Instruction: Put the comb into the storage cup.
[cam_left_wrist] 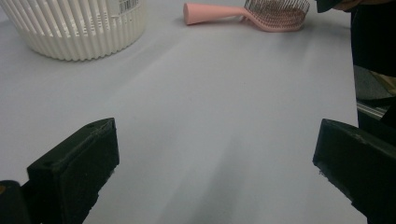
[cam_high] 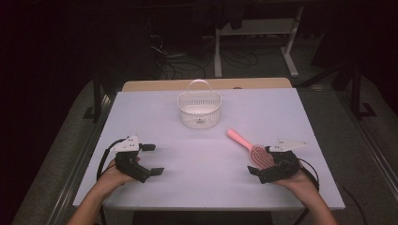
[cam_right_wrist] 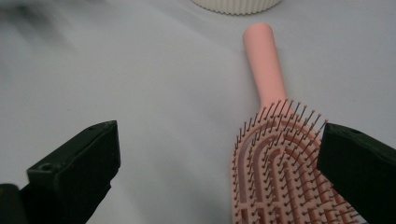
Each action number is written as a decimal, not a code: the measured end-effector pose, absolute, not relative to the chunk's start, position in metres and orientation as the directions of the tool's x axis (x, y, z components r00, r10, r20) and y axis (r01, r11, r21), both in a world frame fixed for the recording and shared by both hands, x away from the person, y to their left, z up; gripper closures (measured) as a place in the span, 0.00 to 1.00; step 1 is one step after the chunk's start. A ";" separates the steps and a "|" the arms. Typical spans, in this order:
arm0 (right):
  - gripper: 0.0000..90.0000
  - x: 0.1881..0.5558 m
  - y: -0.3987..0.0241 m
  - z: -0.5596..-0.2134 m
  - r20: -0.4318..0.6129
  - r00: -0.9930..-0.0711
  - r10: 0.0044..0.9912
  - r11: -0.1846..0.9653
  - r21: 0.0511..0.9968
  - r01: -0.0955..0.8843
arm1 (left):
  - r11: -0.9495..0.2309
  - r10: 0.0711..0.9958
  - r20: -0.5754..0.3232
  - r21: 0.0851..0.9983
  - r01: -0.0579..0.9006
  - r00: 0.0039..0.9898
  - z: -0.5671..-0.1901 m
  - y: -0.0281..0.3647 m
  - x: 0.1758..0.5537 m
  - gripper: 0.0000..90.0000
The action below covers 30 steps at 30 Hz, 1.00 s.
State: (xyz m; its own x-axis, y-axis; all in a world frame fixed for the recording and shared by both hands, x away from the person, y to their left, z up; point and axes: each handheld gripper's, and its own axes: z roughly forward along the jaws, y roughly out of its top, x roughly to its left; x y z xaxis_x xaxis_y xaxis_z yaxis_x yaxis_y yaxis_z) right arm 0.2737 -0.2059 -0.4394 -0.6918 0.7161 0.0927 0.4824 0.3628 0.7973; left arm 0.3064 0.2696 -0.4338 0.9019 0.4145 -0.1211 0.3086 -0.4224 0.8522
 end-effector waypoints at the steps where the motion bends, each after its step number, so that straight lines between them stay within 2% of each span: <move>1: 0.00 0.274 -0.206 -0.439 0.092 -0.691 0.717 0.362 0.797 0.483 | -0.424 0.414 -0.119 0.852 0.307 0.902 -0.434 0.270 0.306 0.00; 30: 0.00 0.282 -0.202 -0.433 0.095 -0.689 0.719 0.372 0.784 0.496 | -0.423 0.419 -0.121 0.851 0.311 0.900 -0.434 0.270 0.305 0.00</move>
State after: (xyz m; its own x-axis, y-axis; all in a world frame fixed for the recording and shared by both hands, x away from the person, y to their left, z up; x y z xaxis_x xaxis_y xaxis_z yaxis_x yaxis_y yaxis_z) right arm 0.2820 -0.2022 -0.4326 -0.6886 0.7189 0.0950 0.4965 0.3720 0.7843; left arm 0.3049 0.2699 -0.4341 0.8998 0.4193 -0.1208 0.3114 -0.4233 0.8508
